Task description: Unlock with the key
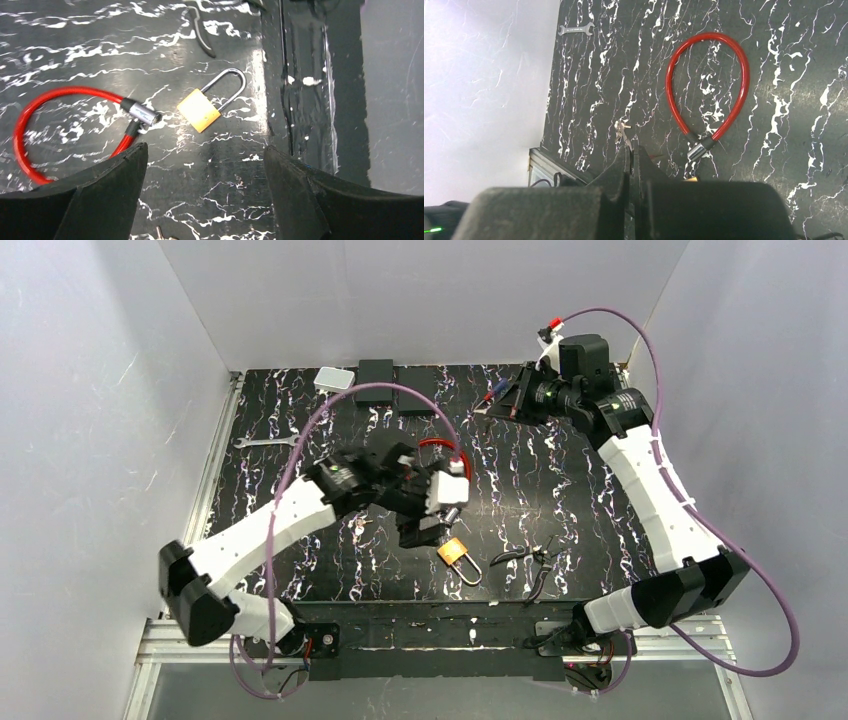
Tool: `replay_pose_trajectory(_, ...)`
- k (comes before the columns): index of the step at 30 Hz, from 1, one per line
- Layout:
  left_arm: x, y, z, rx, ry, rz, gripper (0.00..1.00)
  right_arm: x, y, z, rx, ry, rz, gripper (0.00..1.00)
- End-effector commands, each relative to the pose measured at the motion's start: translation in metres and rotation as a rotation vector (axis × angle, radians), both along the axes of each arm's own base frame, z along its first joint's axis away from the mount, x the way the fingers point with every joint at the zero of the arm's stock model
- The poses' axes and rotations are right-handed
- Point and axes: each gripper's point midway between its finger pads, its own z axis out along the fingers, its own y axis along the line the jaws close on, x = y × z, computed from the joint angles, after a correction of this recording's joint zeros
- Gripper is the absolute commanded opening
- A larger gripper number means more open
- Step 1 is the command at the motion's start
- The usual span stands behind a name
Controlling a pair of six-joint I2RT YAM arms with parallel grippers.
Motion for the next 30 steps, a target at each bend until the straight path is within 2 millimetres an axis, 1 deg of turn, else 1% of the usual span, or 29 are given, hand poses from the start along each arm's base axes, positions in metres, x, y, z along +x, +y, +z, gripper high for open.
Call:
replay_pose_trajectory(1, -0.01, -0.01, -0.04, 0.141, -0.094, -0.222, 0.85, -0.012, -0.008, 0.004, -0.003, -0.007, -0.018, 0.01)
replay_pose_trajectory(3, -0.011, -0.013, -0.061, 0.233, -0.153, -0.314, 0.86, -0.013, -0.01, 0.005, -0.01, -0.013, -0.024, 0.01)
replay_pose_trajectory(5, -0.009, -0.015, -0.083, 0.287, -0.199, -0.393, 0.88, -0.015, -0.012, 0.007, -0.023, -0.012, -0.022, 0.01)
replay_pose_trajectory(6, -0.01, -0.015, -0.093, 0.298, -0.211, -0.427, 0.89, -0.016, -0.013, 0.007, -0.03, -0.008, -0.019, 0.01)
replay_pose_trajectory(7, -0.007, -0.02, -0.1, 0.285, -0.24, -0.451, 0.9, -0.017, -0.015, 0.007, -0.041, -0.004, -0.018, 0.01)
replay_pose_trajectory(9, 0.0, -0.028, -0.117, 0.265, -0.299, -0.469, 0.93, -0.022, -0.019, 0.007, -0.063, 0.008, -0.018, 0.01)
replay_pose_trajectory(11, 0.007, -0.035, -0.133, 0.273, -0.32, -0.483, 0.94, -0.029, -0.024, 0.006, -0.081, 0.02, -0.021, 0.01)
replay_pose_trajectory(15, 0.015, -0.05, -0.152, 0.28, -0.346, -0.526, 0.94, -0.038, -0.028, 0.005, -0.092, 0.045, -0.017, 0.01)
replay_pose_trajectory(19, 0.019, -0.066, -0.167, 0.279, -0.366, -0.567, 0.94, -0.043, -0.027, 0.003, -0.093, 0.076, -0.004, 0.01)
replay_pose_trajectory(22, 0.02, -0.075, -0.172, 0.287, -0.341, -0.58, 0.89, -0.045, -0.027, 0.002, -0.101, 0.093, 0.006, 0.01)
replay_pose_trajectory(24, 0.019, -0.074, -0.178, 0.319, -0.318, -0.598, 0.86, -0.044, -0.027, 0.003, -0.109, 0.095, 0.013, 0.01)
replay_pose_trajectory(28, 0.02, -0.064, -0.195, 0.389, -0.306, -0.618, 0.82, -0.045, -0.028, 0.002, -0.119, 0.102, 0.022, 0.01)
replay_pose_trajectory(30, 0.018, -0.057, -0.202, 0.422, -0.285, -0.623, 0.76, -0.046, -0.027, 0.0, -0.119, 0.108, 0.028, 0.01)
